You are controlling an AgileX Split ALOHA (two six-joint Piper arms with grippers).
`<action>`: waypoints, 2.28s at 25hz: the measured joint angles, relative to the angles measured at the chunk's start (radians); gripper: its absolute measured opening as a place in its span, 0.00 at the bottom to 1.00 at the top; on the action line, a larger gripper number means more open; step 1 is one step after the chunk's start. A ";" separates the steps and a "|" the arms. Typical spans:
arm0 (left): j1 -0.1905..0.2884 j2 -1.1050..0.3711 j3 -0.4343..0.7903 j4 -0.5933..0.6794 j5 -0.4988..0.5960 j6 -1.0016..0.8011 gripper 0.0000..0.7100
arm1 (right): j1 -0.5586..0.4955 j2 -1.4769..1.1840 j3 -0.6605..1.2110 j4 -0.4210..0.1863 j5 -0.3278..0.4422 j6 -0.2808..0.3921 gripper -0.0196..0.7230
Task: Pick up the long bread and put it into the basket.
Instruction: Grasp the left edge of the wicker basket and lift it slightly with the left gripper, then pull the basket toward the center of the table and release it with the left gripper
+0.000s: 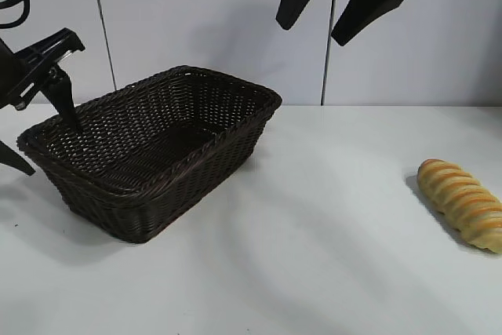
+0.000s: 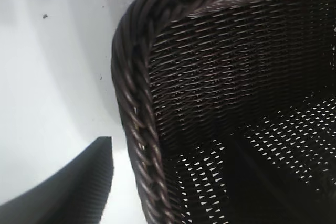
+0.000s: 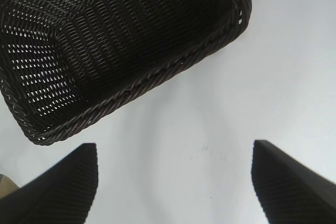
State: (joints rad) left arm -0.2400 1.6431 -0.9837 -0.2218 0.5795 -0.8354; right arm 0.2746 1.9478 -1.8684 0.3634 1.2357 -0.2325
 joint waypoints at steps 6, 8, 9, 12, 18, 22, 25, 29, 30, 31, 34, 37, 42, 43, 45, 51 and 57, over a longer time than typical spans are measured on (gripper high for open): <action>0.000 0.014 0.000 0.000 -0.012 -0.003 0.63 | 0.000 0.000 0.000 0.000 0.000 0.000 0.81; -0.005 0.040 0.000 -0.002 -0.013 -0.004 0.63 | 0.000 0.000 0.000 0.000 0.000 0.000 0.81; -0.011 0.058 0.000 -0.003 -0.019 -0.004 0.63 | 0.000 0.000 0.000 0.000 0.000 0.000 0.81; -0.026 0.107 0.000 -0.012 -0.059 -0.004 0.63 | 0.000 0.000 0.000 0.000 0.000 0.000 0.81; -0.031 0.178 0.000 -0.046 -0.094 -0.004 0.63 | 0.000 0.000 0.000 0.000 0.000 0.000 0.81; -0.031 0.181 0.000 -0.048 -0.105 -0.004 0.62 | 0.000 0.000 0.000 0.000 0.000 0.000 0.81; -0.031 0.181 0.000 -0.049 -0.105 -0.004 0.52 | 0.000 0.000 0.000 0.000 -0.001 0.000 0.81; -0.031 0.181 0.000 -0.049 -0.105 -0.004 0.28 | 0.000 0.000 0.000 0.000 -0.001 0.000 0.81; -0.031 0.181 0.000 -0.049 -0.105 -0.004 0.23 | 0.000 0.000 0.000 0.000 -0.001 0.000 0.81; -0.031 0.181 0.000 -0.053 -0.105 -0.004 0.19 | 0.000 0.000 0.000 0.000 -0.001 0.000 0.81; -0.031 0.181 -0.001 -0.057 -0.104 -0.007 0.14 | 0.000 0.000 0.000 0.000 -0.001 0.000 0.81; -0.031 0.181 -0.001 -0.057 -0.095 -0.007 0.14 | 0.000 0.000 0.000 0.000 -0.001 0.000 0.81; -0.031 0.181 -0.029 -0.057 -0.037 -0.003 0.14 | 0.000 0.000 0.000 0.000 -0.001 0.000 0.81; -0.031 0.180 -0.040 -0.057 -0.017 0.001 0.14 | 0.000 0.000 0.000 0.000 -0.001 0.000 0.81; -0.031 0.175 -0.069 -0.062 0.024 0.020 0.14 | 0.000 0.000 0.000 0.000 -0.001 0.000 0.81; -0.031 0.160 -0.167 -0.064 0.115 0.092 0.14 | 0.000 0.000 0.000 0.000 -0.001 0.000 0.81; -0.025 0.160 -0.192 -0.061 0.153 0.176 0.14 | 0.000 0.000 0.000 0.000 -0.001 0.000 0.81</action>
State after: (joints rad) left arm -0.2650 1.8034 -1.1758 -0.2830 0.7321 -0.6595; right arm 0.2746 1.9478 -1.8684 0.3634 1.2347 -0.2325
